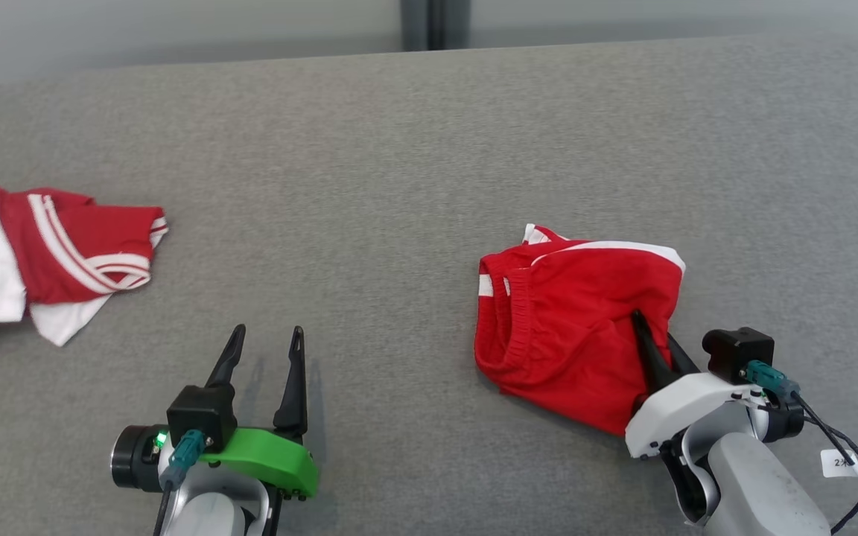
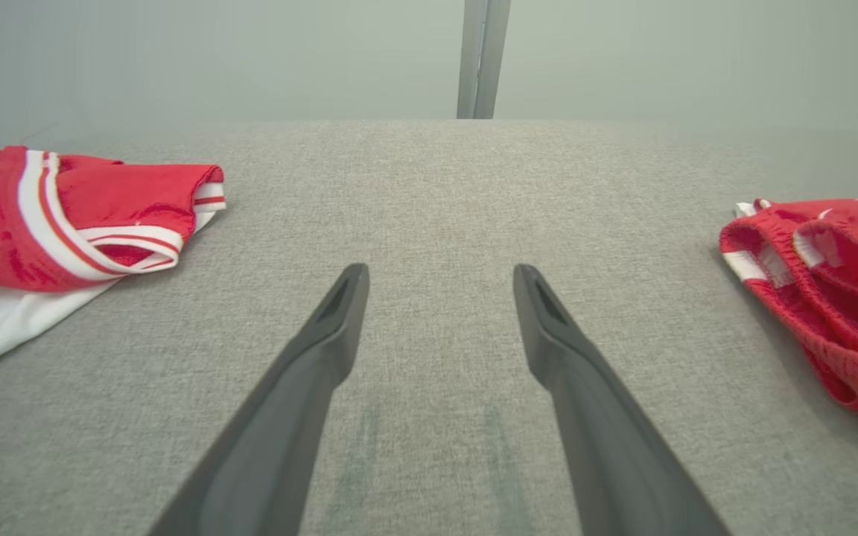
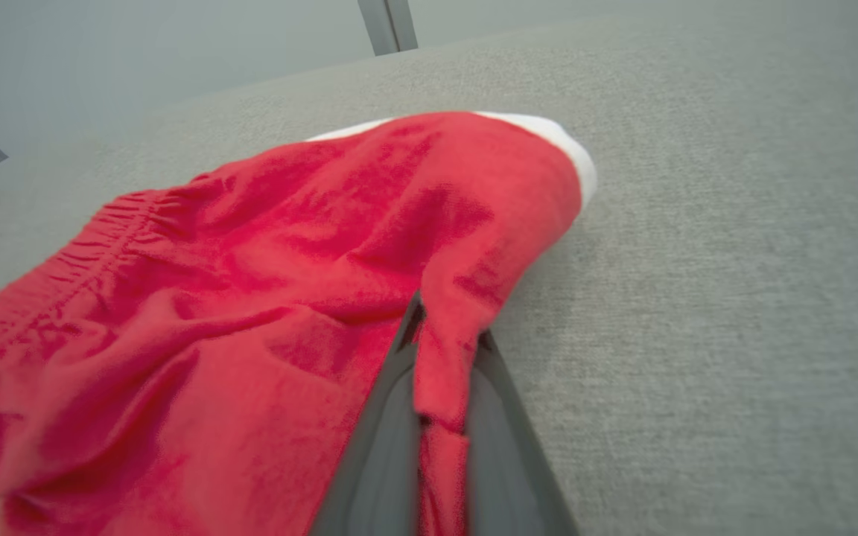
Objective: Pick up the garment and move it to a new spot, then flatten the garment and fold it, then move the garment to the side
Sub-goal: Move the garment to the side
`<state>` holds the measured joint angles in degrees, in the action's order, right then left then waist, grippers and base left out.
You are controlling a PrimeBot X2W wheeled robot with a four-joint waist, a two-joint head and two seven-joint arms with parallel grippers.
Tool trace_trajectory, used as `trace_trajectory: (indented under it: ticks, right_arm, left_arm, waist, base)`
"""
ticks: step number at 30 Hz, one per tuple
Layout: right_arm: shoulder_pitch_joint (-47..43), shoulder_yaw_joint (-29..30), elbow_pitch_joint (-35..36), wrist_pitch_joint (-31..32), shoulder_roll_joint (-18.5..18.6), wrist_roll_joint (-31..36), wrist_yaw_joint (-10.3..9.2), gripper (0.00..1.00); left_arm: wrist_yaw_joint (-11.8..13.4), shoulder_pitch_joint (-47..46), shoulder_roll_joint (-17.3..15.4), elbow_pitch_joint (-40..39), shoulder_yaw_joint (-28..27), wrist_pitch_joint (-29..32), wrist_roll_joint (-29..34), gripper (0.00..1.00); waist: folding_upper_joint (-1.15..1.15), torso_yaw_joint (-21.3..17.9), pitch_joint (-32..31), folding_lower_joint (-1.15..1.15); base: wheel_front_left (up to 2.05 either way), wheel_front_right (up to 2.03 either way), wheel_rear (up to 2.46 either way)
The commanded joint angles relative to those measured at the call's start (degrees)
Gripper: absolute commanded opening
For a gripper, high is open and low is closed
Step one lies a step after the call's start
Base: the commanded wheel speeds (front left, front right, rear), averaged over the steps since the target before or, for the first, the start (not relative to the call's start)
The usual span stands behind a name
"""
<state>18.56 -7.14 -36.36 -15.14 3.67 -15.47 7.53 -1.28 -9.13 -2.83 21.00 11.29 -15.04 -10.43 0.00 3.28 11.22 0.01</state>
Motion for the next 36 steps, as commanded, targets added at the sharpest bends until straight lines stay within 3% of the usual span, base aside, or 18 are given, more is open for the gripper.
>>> trace_trajectory:
  ticks: [1, 9, 17, 20, 26, 36]
  right_arm:
    - [-0.9, 0.2, 0.3, 0.0, -0.2, 0.0, -0.09, 0.0]
    - [-2.6, -0.4, 0.4, 0.0, -0.4, -0.1, -0.09, 0.0]
    - [-1.8, -2.5, -0.1, 0.0, -0.5, -0.9, -0.08, 0.0]
    - [0.5, -4.4, 0.0, 0.0, -0.6, -0.7, -0.09, 0.0]
    - [7.2, -7.8, -0.9, 0.0, 2.7, 0.8, -0.09, 0.0]
    - [24.0, -7.8, -8.8, 0.0, 15.4, 2.6, -0.09, 0.0]
  left_arm:
    - [-0.2, -1.1, -0.2, 0.0, 0.0, -0.2, 0.6, 1.0]
    - [-1.2, -1.9, -0.2, 0.6, 1.2, -0.2, 0.9, 1.0]
    - [-1.5, -3.2, -0.2, -0.2, 3.4, -0.2, 1.2, 1.0]
    - [-1.7, -4.1, -0.2, -0.5, 3.9, -0.2, 1.8, 1.0]
    - [-1.8, -7.3, -0.2, -1.5, 4.6, -0.2, 2.7, 1.0]
    - [-2.8, -12.1, -0.3, -5.2, 4.6, -0.2, 6.8, 1.0]
  waist:
    - [0.0, -10.1, -2.7, -0.01]
    - [0.0, -21.3, -3.5, -0.01]
    - [0.0, -25.9, -1.6, -0.01]
    - [0.0, -25.3, 0.4, -0.01]
    - [0.0, -20.2, 5.8, -0.01]
    - [0.0, -11.0, 15.6, -0.01]
  base:
    - [0.0, 0.0, 0.0]
    - [0.0, 0.0, 0.0]
    - [0.0, 0.0, 0.0]
    - [0.0, 0.0, 0.0]
    - [0.0, 0.0, 0.0]
    - [0.0, 0.0, 0.0]
